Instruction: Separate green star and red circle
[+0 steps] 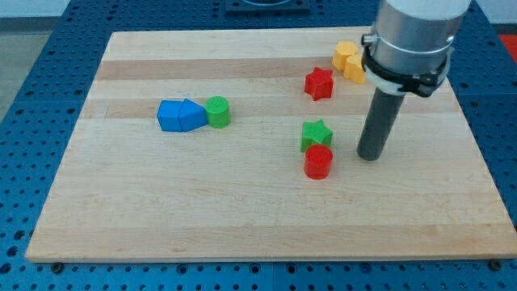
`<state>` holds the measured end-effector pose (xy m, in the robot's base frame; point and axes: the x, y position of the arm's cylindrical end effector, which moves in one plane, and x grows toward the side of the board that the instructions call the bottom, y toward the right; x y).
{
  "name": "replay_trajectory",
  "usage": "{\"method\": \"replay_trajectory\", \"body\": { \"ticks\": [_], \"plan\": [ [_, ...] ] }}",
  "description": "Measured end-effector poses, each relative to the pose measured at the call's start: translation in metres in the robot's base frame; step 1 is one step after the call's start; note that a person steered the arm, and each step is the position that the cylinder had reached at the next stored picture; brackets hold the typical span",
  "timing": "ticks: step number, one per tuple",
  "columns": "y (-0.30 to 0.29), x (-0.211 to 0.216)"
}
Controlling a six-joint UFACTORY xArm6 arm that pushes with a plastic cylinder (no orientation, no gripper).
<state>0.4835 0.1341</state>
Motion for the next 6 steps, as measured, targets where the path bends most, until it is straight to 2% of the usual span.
{"method": "replay_trajectory", "body": {
  "ticks": [6],
  "plan": [
    [-0.08, -0.018]
  ]
}}
